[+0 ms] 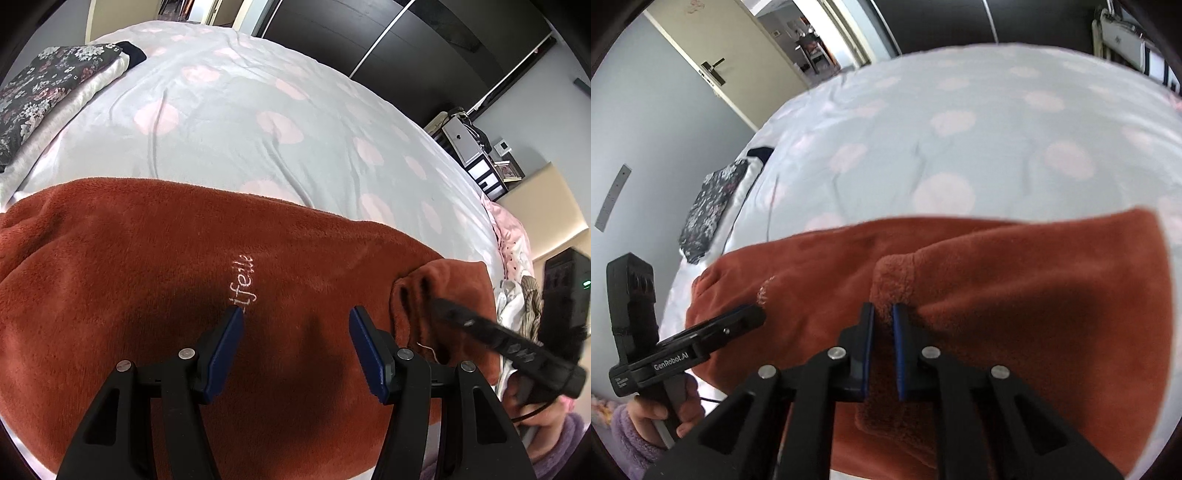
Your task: Fold clothes
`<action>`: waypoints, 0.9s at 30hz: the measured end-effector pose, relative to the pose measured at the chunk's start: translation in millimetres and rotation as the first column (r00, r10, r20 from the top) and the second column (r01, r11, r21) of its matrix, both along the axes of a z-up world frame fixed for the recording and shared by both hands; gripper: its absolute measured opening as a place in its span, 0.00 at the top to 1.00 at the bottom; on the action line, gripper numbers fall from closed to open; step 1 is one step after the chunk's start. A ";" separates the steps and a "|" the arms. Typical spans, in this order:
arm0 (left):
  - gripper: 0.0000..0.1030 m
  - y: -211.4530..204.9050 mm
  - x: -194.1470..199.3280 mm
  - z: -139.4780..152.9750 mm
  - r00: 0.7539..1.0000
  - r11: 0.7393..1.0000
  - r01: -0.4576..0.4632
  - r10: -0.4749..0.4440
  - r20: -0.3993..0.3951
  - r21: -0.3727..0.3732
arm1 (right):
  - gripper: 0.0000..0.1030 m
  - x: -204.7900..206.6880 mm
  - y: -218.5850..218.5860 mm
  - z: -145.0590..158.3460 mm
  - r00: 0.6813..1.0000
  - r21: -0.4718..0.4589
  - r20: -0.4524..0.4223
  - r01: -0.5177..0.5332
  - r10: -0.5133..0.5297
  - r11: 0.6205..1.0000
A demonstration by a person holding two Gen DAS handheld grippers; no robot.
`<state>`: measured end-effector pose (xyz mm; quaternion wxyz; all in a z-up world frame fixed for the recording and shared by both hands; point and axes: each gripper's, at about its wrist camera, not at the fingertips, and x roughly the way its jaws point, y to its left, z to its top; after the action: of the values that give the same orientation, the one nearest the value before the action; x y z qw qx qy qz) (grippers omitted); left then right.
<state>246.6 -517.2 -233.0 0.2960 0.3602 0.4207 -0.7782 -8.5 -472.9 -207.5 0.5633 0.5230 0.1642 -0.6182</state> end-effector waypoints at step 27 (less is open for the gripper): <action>0.27 15.0 -11.1 3.2 0.997 0.997 0.035 -0.030 0.069 -0.075 | 0.78 -7.9 105.9 -8.5 0.998 -0.104 -0.009 0.062 -0.064 0.993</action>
<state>235.5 -502.1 -229.8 0.3108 0.3818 0.3746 -0.7857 -16.4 -367.0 -216.0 0.5689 0.4941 0.1189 -0.6466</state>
